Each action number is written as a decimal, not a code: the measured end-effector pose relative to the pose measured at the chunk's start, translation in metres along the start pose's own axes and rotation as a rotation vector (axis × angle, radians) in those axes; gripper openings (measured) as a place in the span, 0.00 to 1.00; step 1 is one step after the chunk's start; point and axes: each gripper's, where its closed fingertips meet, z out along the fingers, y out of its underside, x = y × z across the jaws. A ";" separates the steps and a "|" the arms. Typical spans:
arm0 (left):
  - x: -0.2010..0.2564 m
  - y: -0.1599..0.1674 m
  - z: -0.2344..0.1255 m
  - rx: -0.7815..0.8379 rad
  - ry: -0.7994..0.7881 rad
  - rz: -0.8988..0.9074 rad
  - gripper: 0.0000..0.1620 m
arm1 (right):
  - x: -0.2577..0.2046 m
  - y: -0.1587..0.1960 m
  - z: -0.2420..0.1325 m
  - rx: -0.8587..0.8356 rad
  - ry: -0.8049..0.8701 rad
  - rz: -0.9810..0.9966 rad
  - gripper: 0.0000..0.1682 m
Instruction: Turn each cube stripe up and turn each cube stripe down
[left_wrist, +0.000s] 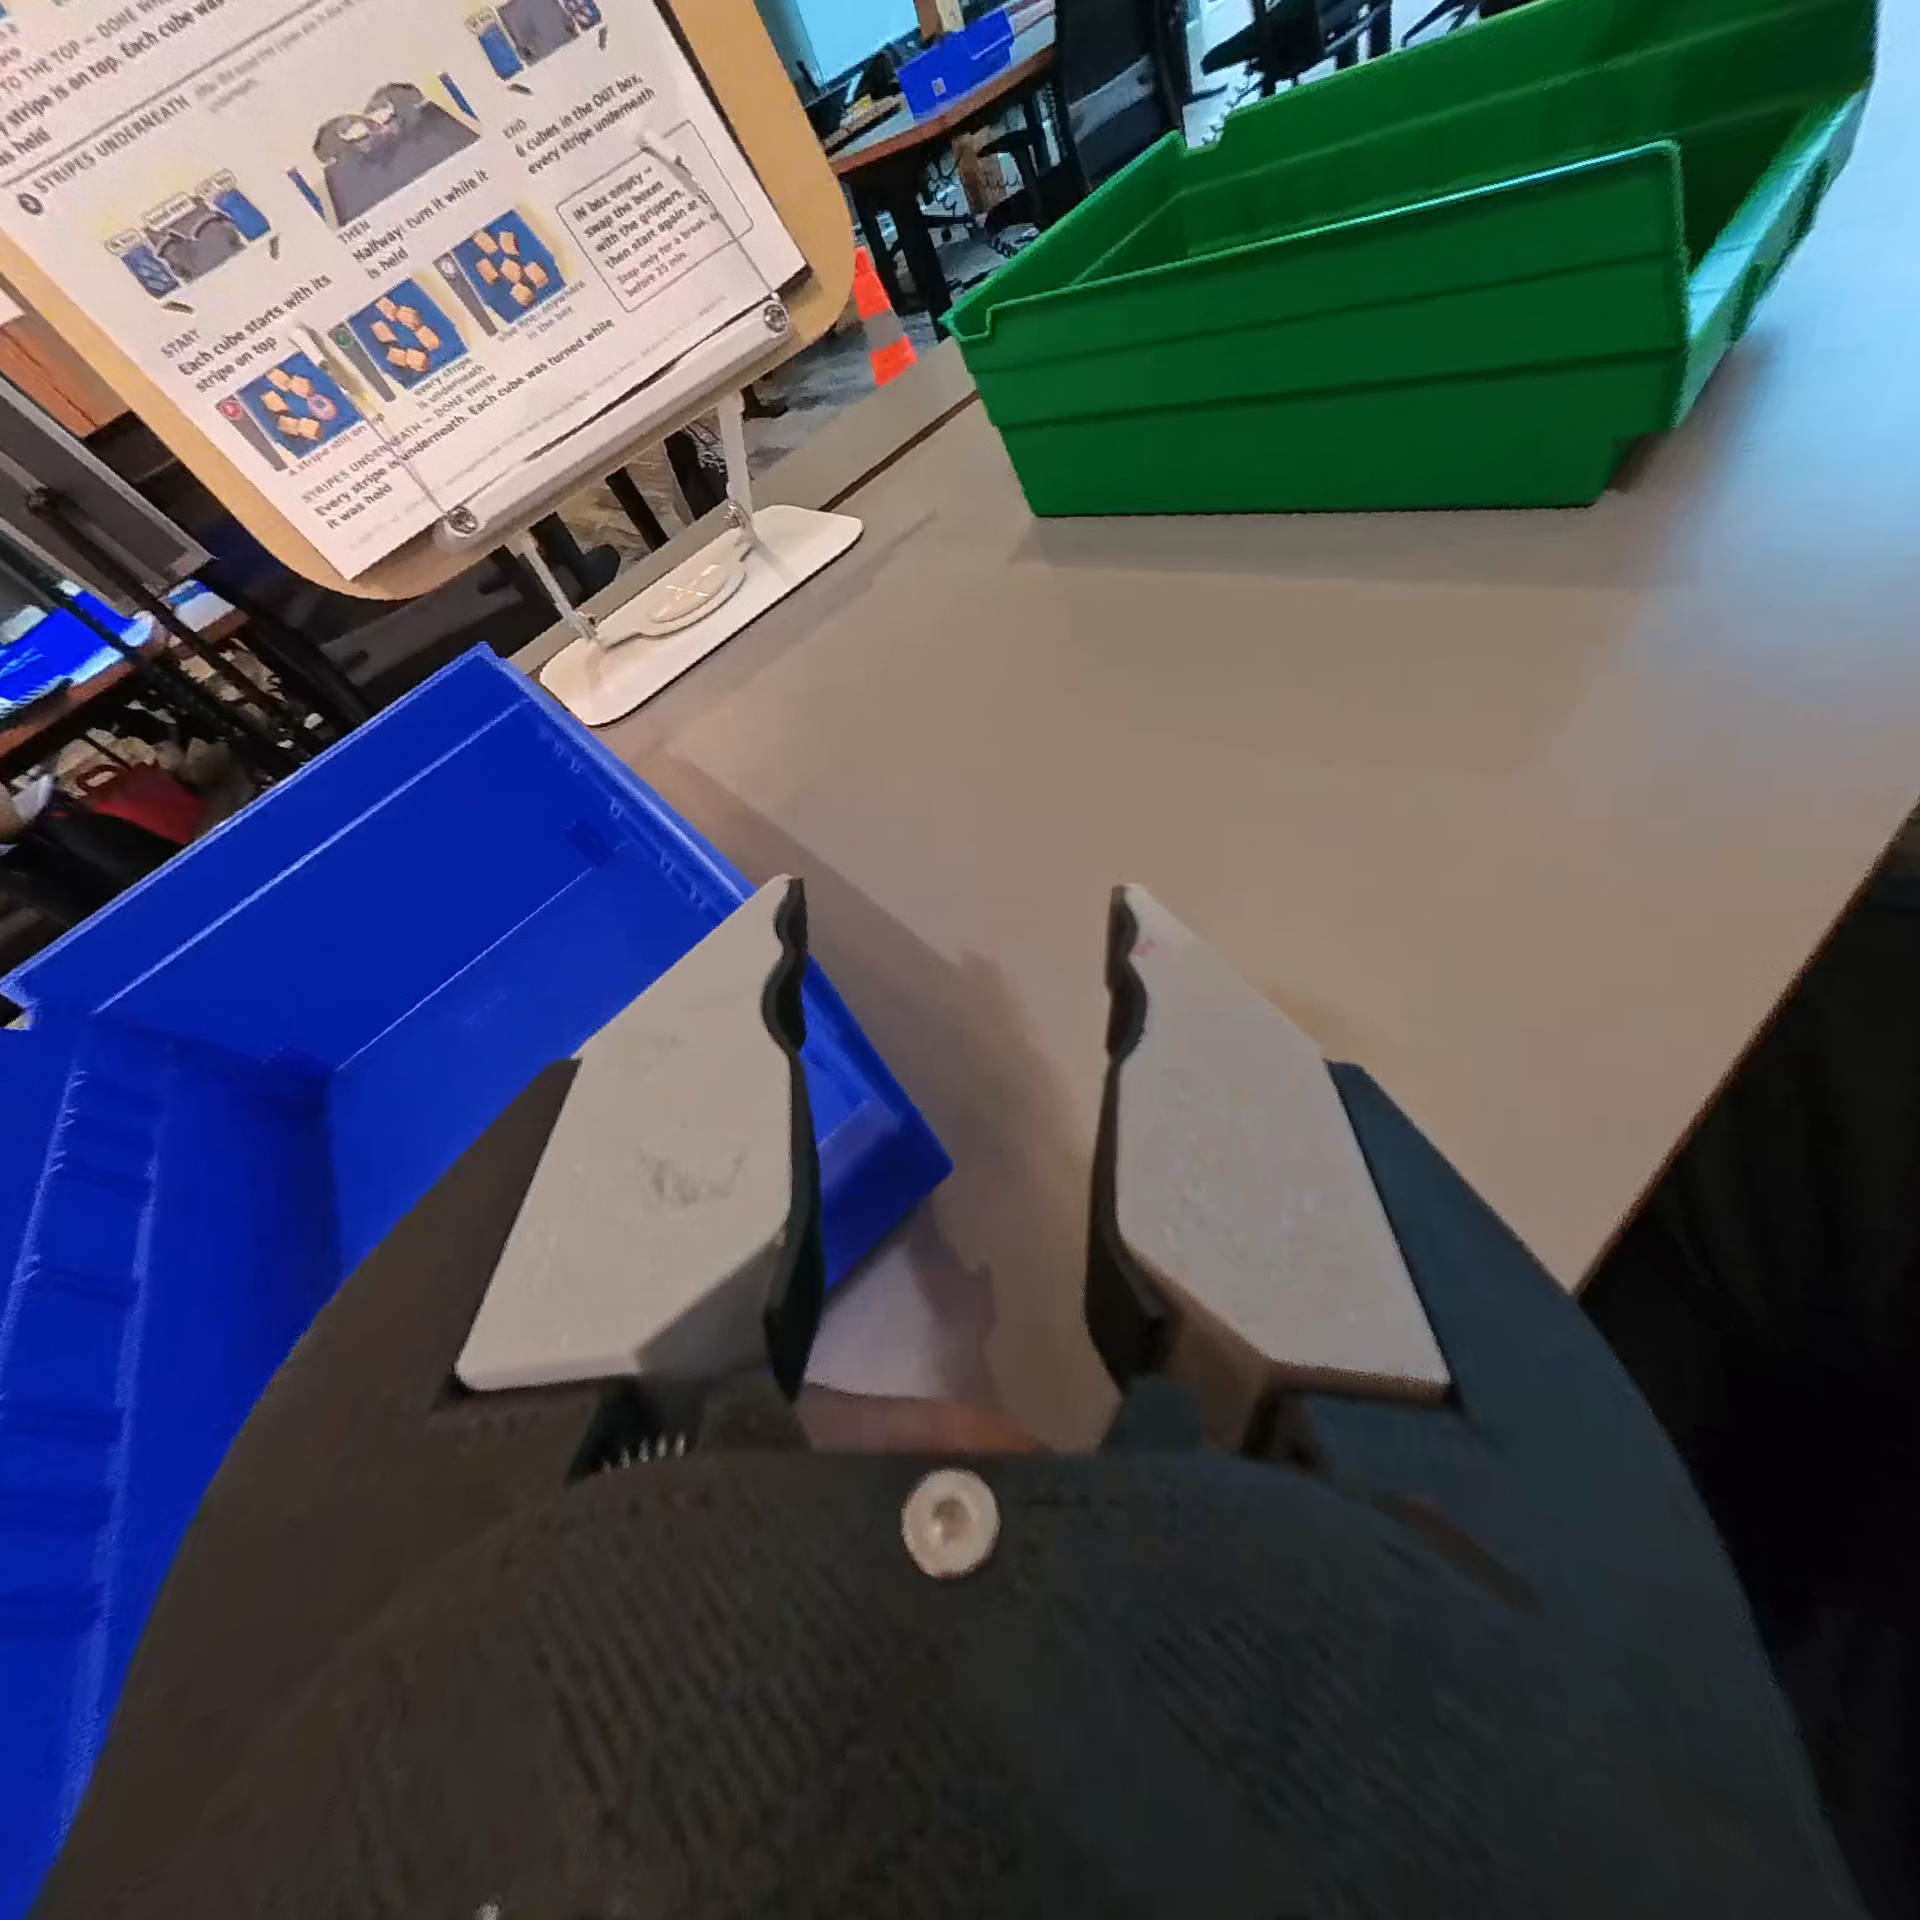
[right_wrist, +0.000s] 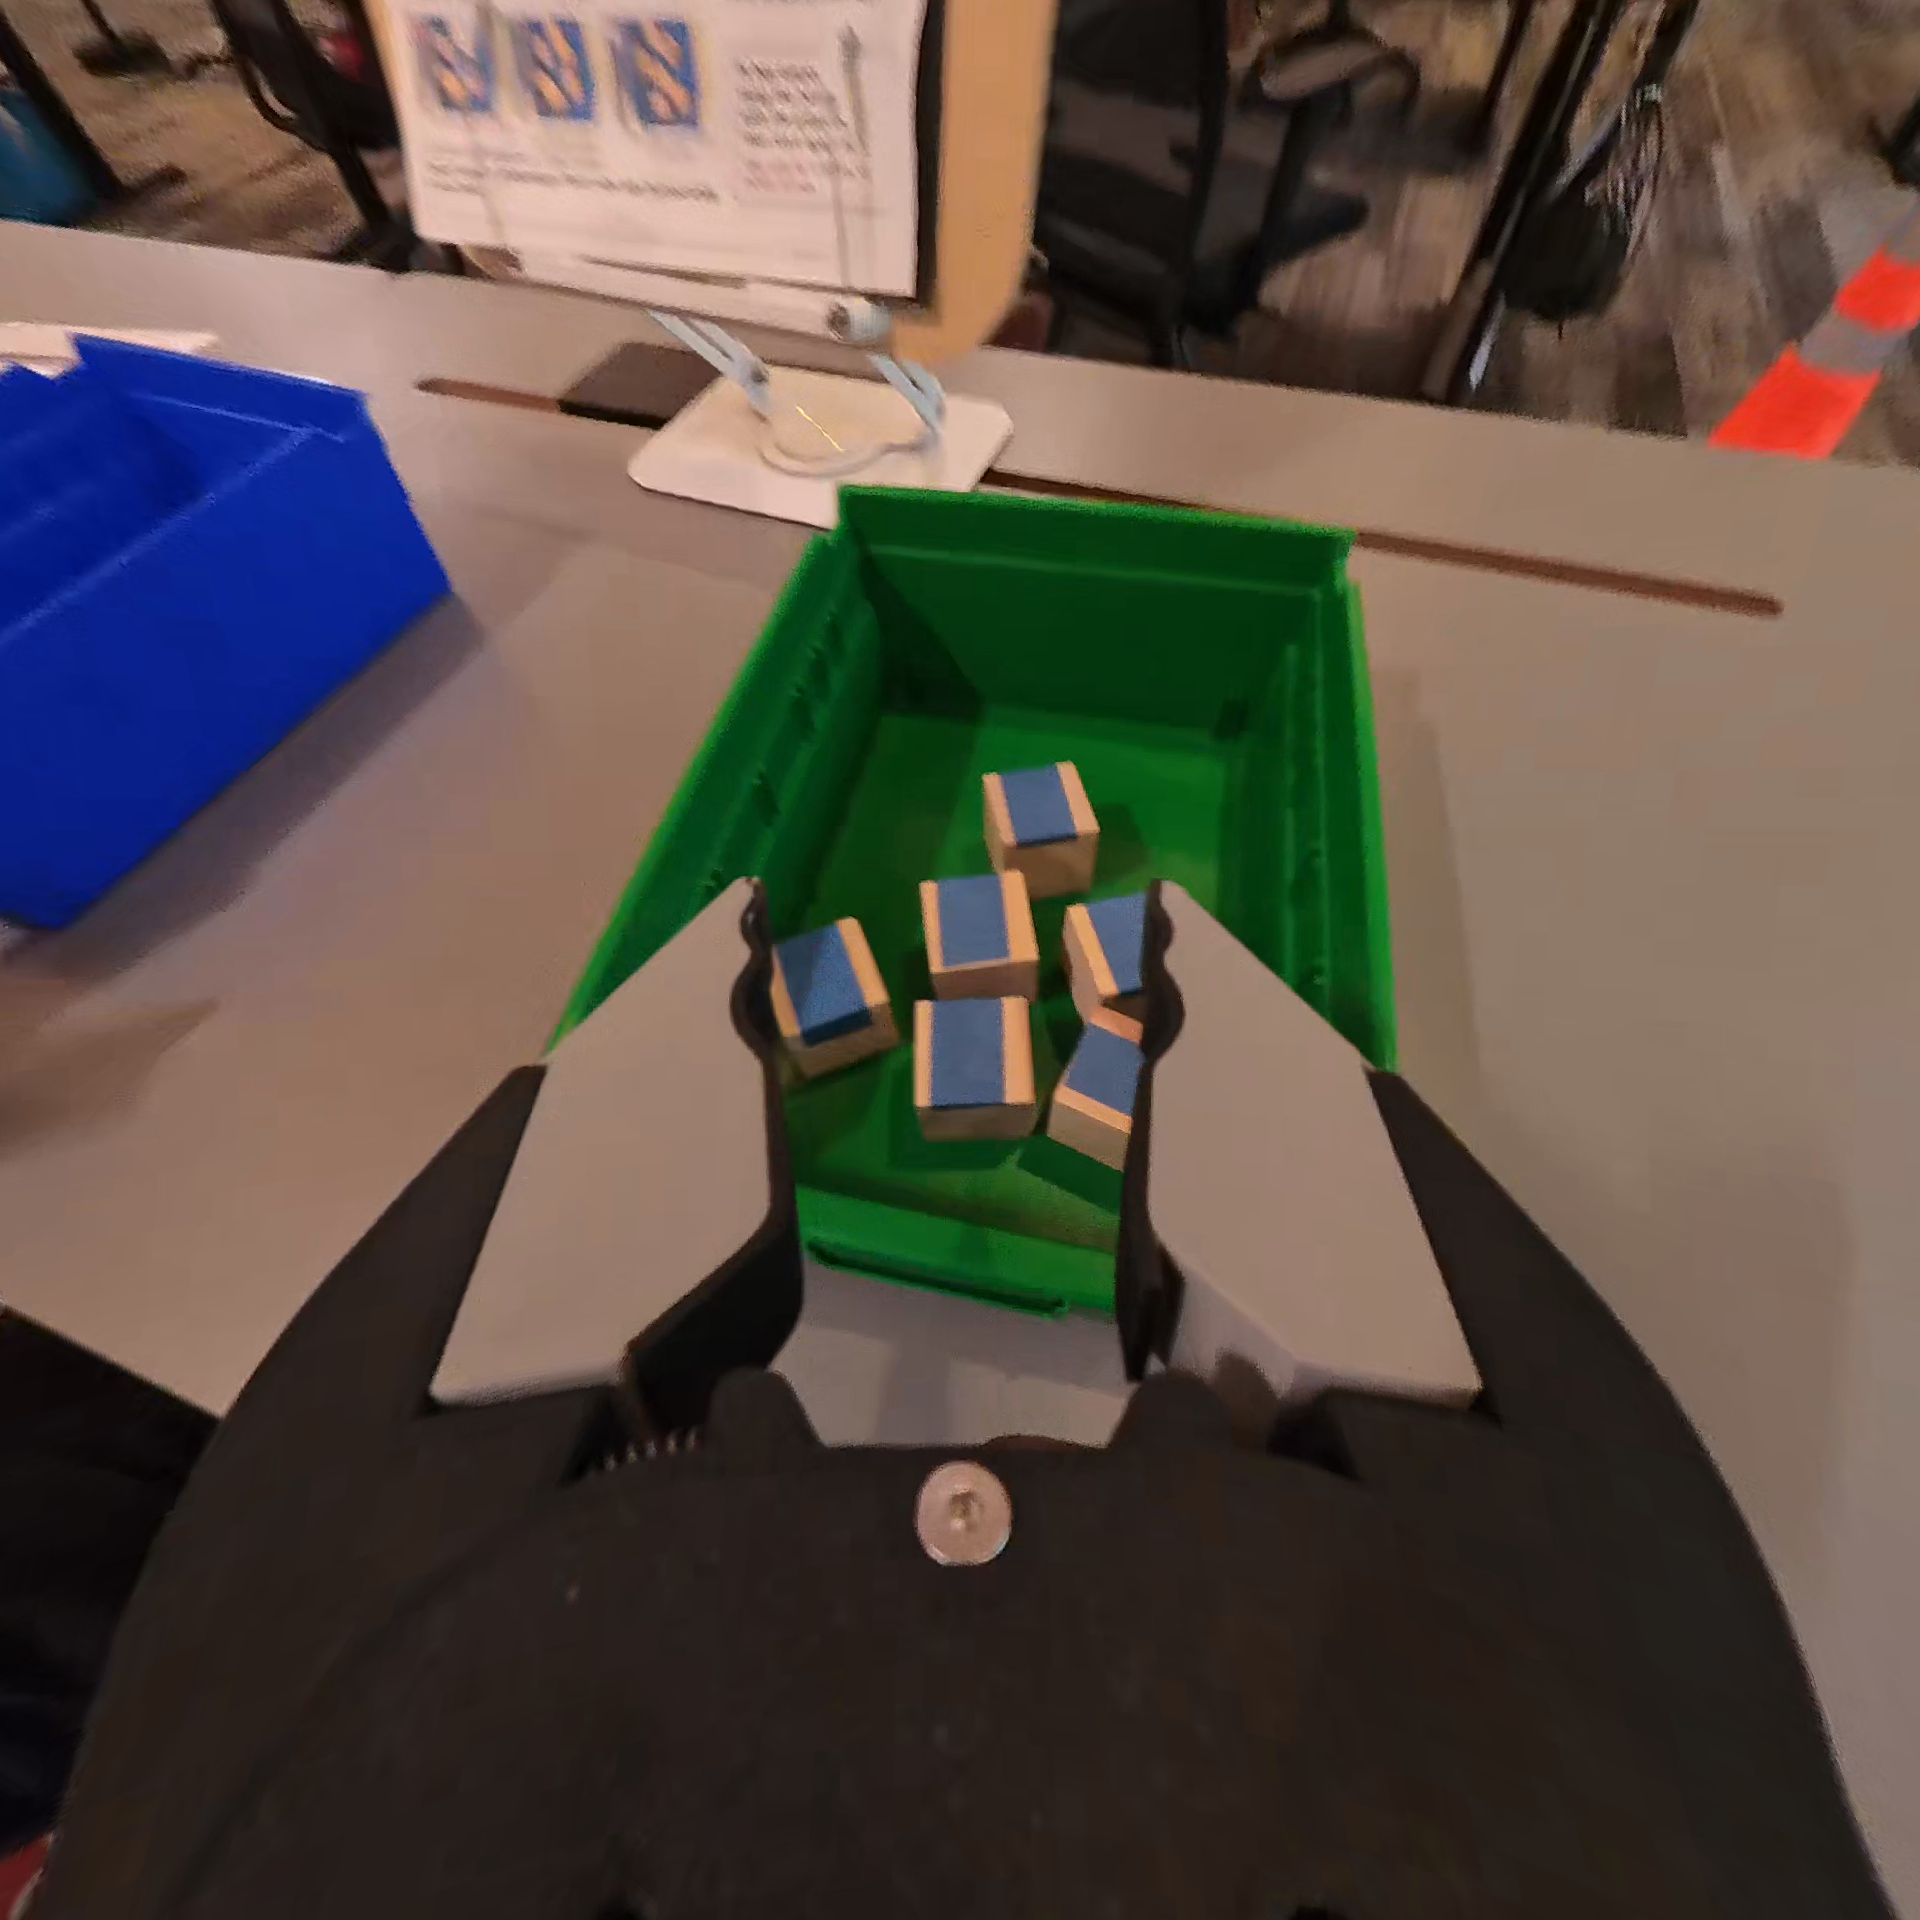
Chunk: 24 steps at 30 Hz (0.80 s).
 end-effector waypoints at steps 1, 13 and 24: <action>-0.003 0.000 0.000 -0.002 -0.023 0.006 0.30 | -0.009 -0.004 -0.004 0.016 -0.011 -0.018 0.45; -0.022 0.006 0.003 -0.039 -0.185 -0.054 0.45 | -0.073 -0.006 -0.003 0.004 -0.026 -0.213 0.52; -0.023 0.023 0.014 -0.082 -0.197 -0.054 0.45 | -0.086 0.003 0.001 -0.028 -0.025 -0.249 0.51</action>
